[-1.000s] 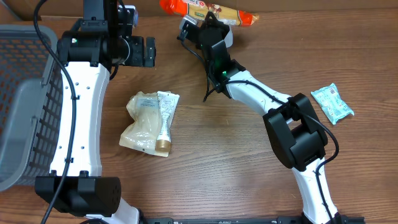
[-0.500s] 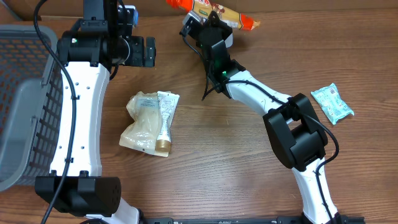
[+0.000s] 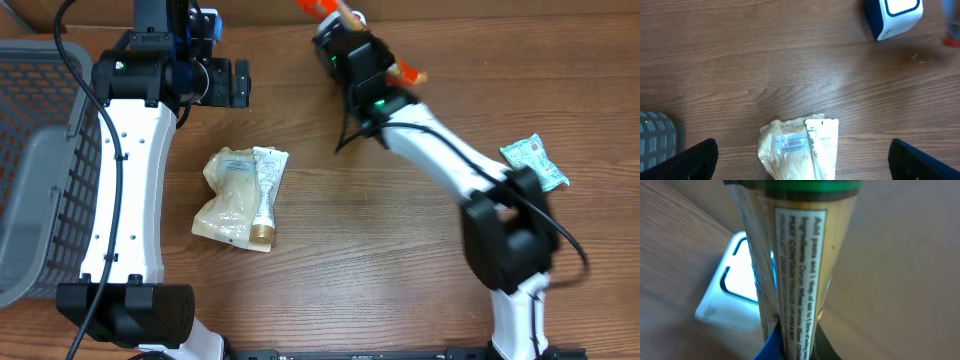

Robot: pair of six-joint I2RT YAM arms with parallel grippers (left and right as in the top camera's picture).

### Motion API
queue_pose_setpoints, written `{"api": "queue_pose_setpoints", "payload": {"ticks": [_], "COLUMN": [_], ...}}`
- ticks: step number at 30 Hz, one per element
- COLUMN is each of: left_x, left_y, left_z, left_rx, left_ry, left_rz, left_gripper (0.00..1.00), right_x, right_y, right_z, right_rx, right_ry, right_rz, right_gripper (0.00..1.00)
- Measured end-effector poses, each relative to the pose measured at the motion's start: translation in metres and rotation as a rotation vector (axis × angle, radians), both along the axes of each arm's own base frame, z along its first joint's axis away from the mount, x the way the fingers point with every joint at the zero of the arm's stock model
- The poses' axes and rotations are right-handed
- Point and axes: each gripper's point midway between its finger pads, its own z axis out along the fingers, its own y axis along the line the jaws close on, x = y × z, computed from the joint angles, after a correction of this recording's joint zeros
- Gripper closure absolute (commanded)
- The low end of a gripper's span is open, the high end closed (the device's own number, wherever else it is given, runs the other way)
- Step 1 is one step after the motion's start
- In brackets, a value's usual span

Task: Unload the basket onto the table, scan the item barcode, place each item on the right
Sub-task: 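Hold the pasta package barcode in front of the white scanner, then carry the pasta package right and set it beside the wipes, then move the right gripper left and grasp the white tube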

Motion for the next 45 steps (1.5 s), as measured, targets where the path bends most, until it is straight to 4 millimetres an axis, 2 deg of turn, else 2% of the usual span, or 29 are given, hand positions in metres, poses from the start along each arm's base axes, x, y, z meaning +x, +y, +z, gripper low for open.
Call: {"api": "queue_pose_setpoints", "payload": {"ticks": [5,8,9,10,12,14,17,19,23,28,31,32,33,34,37,41,43,45], "left_x": [0.0,0.0,0.0,0.0,0.0,0.0,0.0,0.0,0.0,0.0,0.0,0.0,0.0,0.0,0.0,0.0,0.0,0.0], "left_y": [0.0,0.0,0.0,0.0,0.0,0.0,-0.001,-0.001,-0.001,-0.001,-0.001,-0.001,-0.001,-0.001,-0.001,-0.001,-0.001,-0.001], "left_z": [0.0,0.0,0.0,0.0,0.0,0.0,0.0,0.0,0.0,0.0,0.0,0.0,0.0,0.0,0.0,0.0,0.0,0.0], "left_rx": [0.0,0.001,0.001,0.001,0.0,0.001,0.001,0.0,0.0,0.0,0.001,0.001,0.0,0.001,0.0,0.0,0.001,0.0], "left_ry": [0.0,-0.001,0.0,0.0,-0.001,0.0,0.0,0.0,0.0,0.0,-0.001,0.0,0.0,0.0,0.0,0.0,0.0,-0.001], "left_rz": [0.0,0.0,0.0,0.0,0.0,0.0,-0.002,-0.002,-0.002,-0.002,-0.002,-0.001,-0.002,-0.002,-0.002,-0.002,-0.002,-0.002], "left_gripper": [0.01,0.0,0.01,0.0,0.01,0.0,0.0,0.01,0.0,0.0,0.0,0.01,0.01,0.0,0.0,0.0,0.0,0.0], "right_x": [-0.046,-0.077,-0.09,-0.097,-0.122,-0.146,-0.178,-0.188,-0.189,-0.192,-0.189,-0.187,-0.185,-0.184,-0.184,-0.189,-0.193,-0.186], "right_y": [-0.036,-0.066,-0.08,-0.086,-0.112,-0.136,-0.167,-0.18,-0.196,-0.218,-0.233,-0.238,-0.243,-0.247,-0.259,-0.269,-0.27,-0.27], "right_z": [0.06,0.096,0.105,0.107,0.108,0.1,0.074,0.055,0.011,-0.07,-0.111,-0.122,-0.13,-0.136,-0.142,-0.138,-0.126,-0.106], "right_rx": [0.217,0.374,0.429,0.449,0.519,0.571,0.62,0.647,0.677,0.692,0.703,0.708,0.718,0.728,0.758,0.793,0.817,0.86], "right_ry": [0.106,0.16,0.193,0.21,0.302,0.402,0.58,0.657,0.76,0.932,0.988,0.996,1.004,1.01,1.01,1.022,1.046,1.033], "right_rz": [-0.008,-0.021,-0.029,-0.035,-0.068,-0.119,-0.231,-0.289,-0.342,-0.394,-0.425,-0.435,-0.448,-0.459,-0.483,-0.515,-0.525,-0.514], "right_gripper": [0.96,0.96,0.96,0.96,0.96,0.96,0.96,0.96,0.96,0.96,0.96,0.94,0.85,0.64,0.42,0.23,0.15,0.09]}}
